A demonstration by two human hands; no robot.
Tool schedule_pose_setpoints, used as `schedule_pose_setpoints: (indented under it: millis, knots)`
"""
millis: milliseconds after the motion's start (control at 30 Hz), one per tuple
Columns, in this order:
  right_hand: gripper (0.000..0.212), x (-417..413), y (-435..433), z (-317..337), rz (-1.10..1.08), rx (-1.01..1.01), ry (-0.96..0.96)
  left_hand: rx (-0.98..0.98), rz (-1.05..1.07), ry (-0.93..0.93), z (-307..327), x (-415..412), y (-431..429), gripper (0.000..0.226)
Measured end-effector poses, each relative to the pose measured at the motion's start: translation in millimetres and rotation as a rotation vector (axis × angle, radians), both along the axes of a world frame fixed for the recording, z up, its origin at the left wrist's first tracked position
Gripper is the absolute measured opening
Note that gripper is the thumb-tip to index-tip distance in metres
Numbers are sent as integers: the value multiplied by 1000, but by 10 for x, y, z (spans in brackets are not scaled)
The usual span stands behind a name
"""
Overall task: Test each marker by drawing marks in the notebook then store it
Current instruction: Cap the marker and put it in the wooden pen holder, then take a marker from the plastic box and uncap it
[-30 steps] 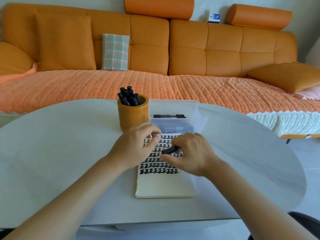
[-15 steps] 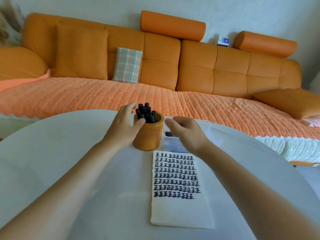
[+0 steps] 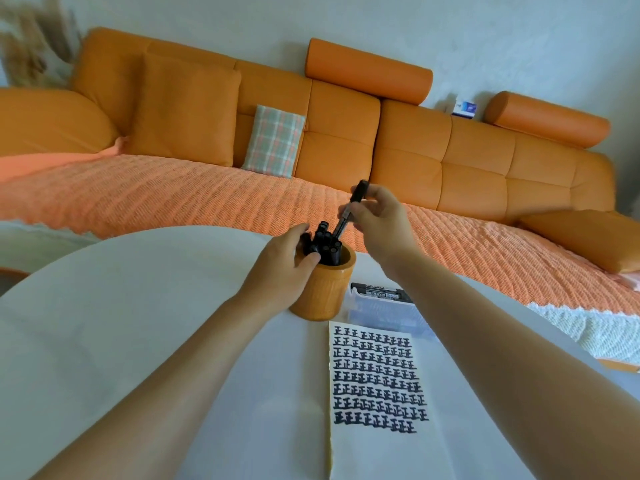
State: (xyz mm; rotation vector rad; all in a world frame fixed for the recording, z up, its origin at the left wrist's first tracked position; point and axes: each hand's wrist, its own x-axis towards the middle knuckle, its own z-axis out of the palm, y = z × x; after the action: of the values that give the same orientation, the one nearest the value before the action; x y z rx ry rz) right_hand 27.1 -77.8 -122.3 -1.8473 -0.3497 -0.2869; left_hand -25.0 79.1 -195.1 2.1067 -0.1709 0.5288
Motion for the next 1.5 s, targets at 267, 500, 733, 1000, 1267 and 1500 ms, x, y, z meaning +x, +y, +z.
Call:
schedule_pose_setpoints:
  millis: [267,500,733,1000,1267,1500]
  knots:
    - [29,-68,-60,-270,-46,-537,71,-69,-107,128,-47,67,-29,56]
    - [70,-235,-72,-331,149,-744,-28,-105,-53,48,-5,74,-69,48]
    - [81,-220,-35,-396,90,-651,92,-74,-68,54,-26,86,-77,51]
    - [17,-121,-37,-373,62,-288,89,-143,-11,-38,66,74,-71,47]
    - [70,-83,-10,-293,100,-452,53,-85,-85,76,-51,108,-23,50]
    - [47,-80,96,-219,216,-754,-141,-52,-158,133,-65,-11,-9,76]
